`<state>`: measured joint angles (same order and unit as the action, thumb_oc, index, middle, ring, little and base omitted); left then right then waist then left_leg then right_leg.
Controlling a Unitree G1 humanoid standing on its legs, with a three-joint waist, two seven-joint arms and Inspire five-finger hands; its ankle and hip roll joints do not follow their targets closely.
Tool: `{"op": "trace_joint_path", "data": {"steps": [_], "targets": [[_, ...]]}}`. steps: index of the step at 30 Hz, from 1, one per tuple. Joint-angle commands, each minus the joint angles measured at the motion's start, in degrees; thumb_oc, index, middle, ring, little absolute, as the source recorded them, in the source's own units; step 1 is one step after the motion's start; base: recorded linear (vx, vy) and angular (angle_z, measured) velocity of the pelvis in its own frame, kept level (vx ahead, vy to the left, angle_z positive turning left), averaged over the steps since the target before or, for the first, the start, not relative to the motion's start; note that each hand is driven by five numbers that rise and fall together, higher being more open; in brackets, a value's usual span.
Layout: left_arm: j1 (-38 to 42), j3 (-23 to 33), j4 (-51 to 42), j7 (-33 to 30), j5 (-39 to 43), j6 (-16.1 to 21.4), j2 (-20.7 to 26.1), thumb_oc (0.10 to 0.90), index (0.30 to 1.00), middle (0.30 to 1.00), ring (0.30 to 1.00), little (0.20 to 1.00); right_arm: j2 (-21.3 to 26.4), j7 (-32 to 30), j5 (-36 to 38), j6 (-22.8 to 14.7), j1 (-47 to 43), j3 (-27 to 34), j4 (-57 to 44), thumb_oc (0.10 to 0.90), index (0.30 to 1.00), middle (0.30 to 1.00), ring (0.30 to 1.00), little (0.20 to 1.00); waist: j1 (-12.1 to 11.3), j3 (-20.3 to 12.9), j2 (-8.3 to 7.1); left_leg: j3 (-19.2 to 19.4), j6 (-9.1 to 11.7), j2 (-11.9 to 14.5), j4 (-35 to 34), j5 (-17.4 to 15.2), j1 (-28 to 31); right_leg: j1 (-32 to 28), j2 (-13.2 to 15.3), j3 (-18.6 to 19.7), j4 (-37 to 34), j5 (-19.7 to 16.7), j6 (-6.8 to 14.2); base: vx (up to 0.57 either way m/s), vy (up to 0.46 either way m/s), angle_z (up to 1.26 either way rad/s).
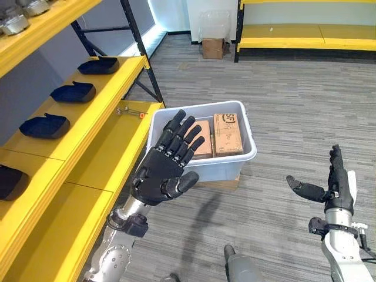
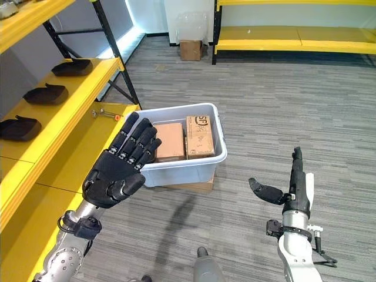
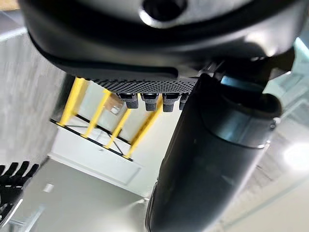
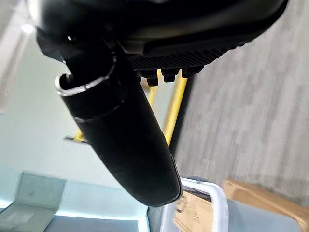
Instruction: Move parts from the plastic box to the shelf.
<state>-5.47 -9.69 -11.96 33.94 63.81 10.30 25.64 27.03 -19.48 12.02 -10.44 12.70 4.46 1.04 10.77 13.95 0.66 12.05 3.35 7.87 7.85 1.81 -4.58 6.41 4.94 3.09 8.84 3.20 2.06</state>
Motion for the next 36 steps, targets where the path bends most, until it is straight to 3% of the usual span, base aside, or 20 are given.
{"op": "trace_joint_path", "data": {"steps": [1,3,6,11,12,14,17,22,25,32,35,36], "targets": [[-0.31,5.60,-5.16,1.96,1.75,1.61,-1.03,0.900,1.000,1.000,1.000,1.000,3.20,0.15,1.04,-5.28,-0.26,0.78,-7.16,0.900,1.000,1.000,1.000,1.000,-0.26,-1.56,-0.87,0.70,1.19,2.32,-6.32,8.58,-1.40,-11.46,-1.32,-0.99,-8.56,-2.59,0.14,0.30,0.185,0.13],[-2.22,7.18,-4.16,3.60,4.09,1.47,-0.96,0.900,1.000,1.000,1.000,1.000,3.37,3.05,2.79,-5.84,0.02,-0.24,-6.43,0.900,1.000,1.000,1.000,1.000,-1.63,-1.42,-0.69,-3.72,1.25,1.94,-8.75,7.56,-1.43,-12.60,-0.56,0.08,-8.46,-1.67,0.71,0.27,0.157,0.08],[-2.33,7.88,-3.22,5.89,3.68,1.61,-1.10,0.900,1.000,1.000,1.000,1.000,2.44,3.89,6.21,-4.52,0.37,-0.25,-5.88,0.900,1.000,1.000,1.000,1.000,-1.48,-2.19,-0.73,-1.00,0.57,1.23,-10.62,4.43,1.67,-12.22,0.39,-1.97,-8.73,-1.62,1.39,0.15,0.112,-0.87],[-1.47,7.36,-3.14,5.22,3.08,1.22,-0.60,0.900,1.000,1.000,1.000,1.000,1.64,2.27,4.24,-4.67,1.41,0.19,-6.17,0.900,1.000,1.000,1.000,1.000,-1.08,-2.91,-0.44,-0.50,-0.36,-0.71,-11.59,2.77,4.31,-11.43,0.58,-2.88,-8.81,-2.38,1.74,0.14,0.093,-0.24],[-1.47,7.32,-3.52,5.99,0.69,-0.48,-0.29,0.900,1.000,1.000,1.000,1.000,1.27,2.84,3.68,-4.09,1.34,0.09,-6.55,0.900,1.000,1.000,1.000,1.000,-1.21,-3.12,-0.36,-0.64,-0.77,-1.47,-11.79,2.24,4.89,-11.17,0.68,-3.06,-9.03,-2.76,1.89,0.13,0.064,0.05],[-2.06,7.55,-4.28,4.37,1.17,1.11,1.64,0.900,1.000,1.000,1.000,1.000,1.07,8.17,7.20,-0.25,0.49,-1.26,-6.27,0.900,1.000,1.000,1.000,1.000,-1.83,-3.73,-0.26,-1.16,-1.49,-2.64,-12.38,1.12,6.11,-10.82,0.94,-3.46,-9.64,-3.34,2.44,0.14,0.057,0.19],[-1.98,8.99,-3.93,5.91,1.14,0.98,1.81,0.900,1.000,1.000,1.000,1.000,0.63,8.22,5.91,-1.54,0.25,-2.58,-5.37,0.900,1.000,1.000,1.000,1.000,-2.64,-4.53,-0.57,-1.76,-1.75,-2.92,-12.82,0.73,6.61,-10.80,1.13,-3.97,-10.24,-3.72,2.87,0.09,-0.001,0.20],[-1.14,10.28,-3.68,2.99,-0.22,0.32,2.01,0.900,1.000,1.000,1.000,1.000,1.19,7.22,0.43,-3.40,-1.27,-2.62,-5.71,0.900,1.000,1.000,1.000,1.000,-3.66,-4.92,-1.01,-2.94,-2.10,-3.31,-12.44,-0.33,7.72,-11.11,1.70,-4.54,-9.86,-3.66,3.10,0.09,0.033,0.11],[-1.03,10.74,-3.36,2.73,-2.78,-0.87,2.49,0.900,1.000,1.000,1.000,1.000,2.50,4.17,-2.87,-5.05,-2.54,-2.00,-7.02,0.900,1.000,1.000,1.000,1.000,-4.44,-4.93,-1.18,-3.44,-2.40,-3.51,-11.78,-0.95,8.07,-11.60,1.94,-4.84,-8.67,-2.87,3.09,0.10,0.096,-0.03],[2.19,11.13,-4.50,3.84,-1.48,-3.61,3.09,0.900,1.000,1.000,1.000,1.000,3.63,1.27,-6.93,-6.82,-6.53,0.40,-6.42,0.900,1.000,1.000,1.000,1.000,-4.90,-4.36,-1.20,-4.06,-4.29,-4.49,-8.81,-2.40,7.55,-10.57,2.77,-4.65,-0.42,-1.18,3.49,0.06,0.147,0.01],[3.12,10.92,-4.49,4.39,0.81,-6.54,2.33,0.900,1.000,1.000,1.000,1.000,2.95,0.47,-8.53,-6.51,-7.25,0.78,-7.26,0.900,1.000,1.000,1.000,1.000,-4.84,-4.20,-1.44,-4.15,-6.54,-6.27,-8.52,-3.31,7.69,-7.19,3.55,-4.05,8.63,-4.87,4.45,0.05,0.205,0.04],[3.23,10.53,-4.52,5.12,0.24,-7.01,1.97,0.900,1.000,1.000,1.000,1.000,2.47,0.07,-9.15,-6.80,-7.17,0.64,-7.38,0.900,1.000,1.000,1.000,1.000,-4.73,-3.58,-1.10,-4.59,-7.28,-6.69,-8.26,-3.73,7.85,-4.52,3.75,-3.93,14.80,-6.88,4.37,0.02,0.176,-0.07]]}}
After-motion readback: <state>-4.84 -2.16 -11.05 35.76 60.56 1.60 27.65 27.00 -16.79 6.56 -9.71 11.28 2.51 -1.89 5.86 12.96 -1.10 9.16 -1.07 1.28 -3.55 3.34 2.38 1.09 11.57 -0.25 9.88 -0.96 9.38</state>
